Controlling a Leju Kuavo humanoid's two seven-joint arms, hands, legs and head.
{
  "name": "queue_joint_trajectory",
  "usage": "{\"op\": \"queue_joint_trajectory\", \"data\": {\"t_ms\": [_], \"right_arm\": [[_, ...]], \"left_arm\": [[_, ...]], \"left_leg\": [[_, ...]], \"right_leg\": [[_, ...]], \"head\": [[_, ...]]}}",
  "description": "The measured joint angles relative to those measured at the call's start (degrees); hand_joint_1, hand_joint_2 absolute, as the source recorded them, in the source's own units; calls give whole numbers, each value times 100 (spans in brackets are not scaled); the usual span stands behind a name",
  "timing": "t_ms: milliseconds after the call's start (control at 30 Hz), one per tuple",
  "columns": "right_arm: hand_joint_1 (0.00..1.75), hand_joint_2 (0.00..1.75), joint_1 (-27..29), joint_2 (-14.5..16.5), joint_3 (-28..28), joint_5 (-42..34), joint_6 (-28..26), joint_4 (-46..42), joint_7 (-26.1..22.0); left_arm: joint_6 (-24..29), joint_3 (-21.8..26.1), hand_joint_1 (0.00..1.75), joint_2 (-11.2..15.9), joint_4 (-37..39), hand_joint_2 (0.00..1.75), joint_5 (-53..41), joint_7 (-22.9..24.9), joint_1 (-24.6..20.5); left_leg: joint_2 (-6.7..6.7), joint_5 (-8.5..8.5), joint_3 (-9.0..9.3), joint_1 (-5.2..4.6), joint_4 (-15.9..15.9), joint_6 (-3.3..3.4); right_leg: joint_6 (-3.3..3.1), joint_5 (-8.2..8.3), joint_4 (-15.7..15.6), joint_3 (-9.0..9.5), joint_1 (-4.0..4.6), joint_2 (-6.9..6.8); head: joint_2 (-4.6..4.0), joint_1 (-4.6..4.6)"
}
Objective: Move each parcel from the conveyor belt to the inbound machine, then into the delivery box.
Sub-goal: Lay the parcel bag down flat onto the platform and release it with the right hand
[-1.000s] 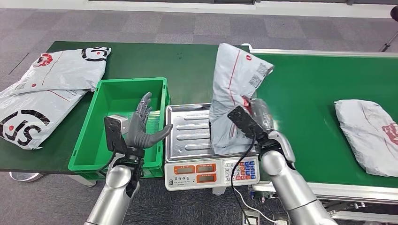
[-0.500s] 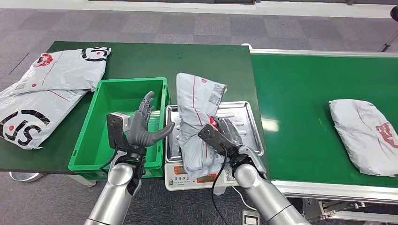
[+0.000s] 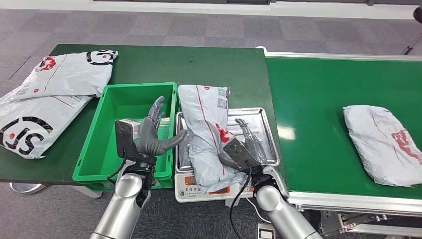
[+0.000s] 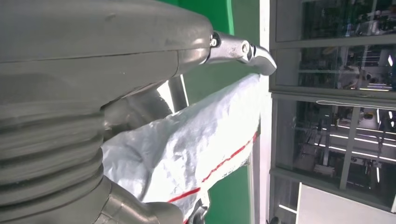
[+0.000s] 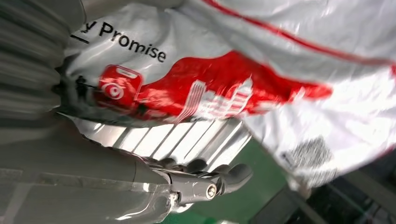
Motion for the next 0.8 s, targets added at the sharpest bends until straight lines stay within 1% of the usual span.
{"op": "queue_joint_trajectory", "data": {"t_ms": [133, 367, 467, 667, 800], "right_arm": [[0, 175, 94, -91, -262, -212, 32, -269, -117], [0, 175, 80, -150, -740, -1055, 543, -594, -610], [0, 175, -12, -165, -843, -1428, 710, -619, -904], [0, 175, -172, -194, -951, -1700, 769, -644, -1122], [0, 175, -178, -195, -1043, -2285, 839, -772, -1442]], "left_arm": [[11, -62, 0, 0, -14, 175, -31, 1, -32], [50, -214, 0, -11, 12, 175, -49, -10, -185], [74, -264, 0, -28, 63, 175, -50, -28, -272], [110, -321, 0, -46, 153, 175, -58, -51, -379], [240, -378, 0, -48, 215, 175, -157, -107, -454]], "left_leg": [[0, 0, 0, -2, 1, 1], [1, 0, 0, -2, 1, 1], [2, 1, 0, -2, 1, 1], [1, 1, 0, -2, 1, 1], [-1, 0, 0, -2, 1, 1]], "right_leg": [[0, 0, 0, -1, -2, 0], [1, 1, 0, 0, -1, 1], [1, 1, 0, 0, -1, 1], [1, 1, 0, 0, -1, 1], [1, 1, 0, 0, -1, 0]], "head": [[0, 0], [0, 0], [0, 0], [0, 0], [0, 0]]}}
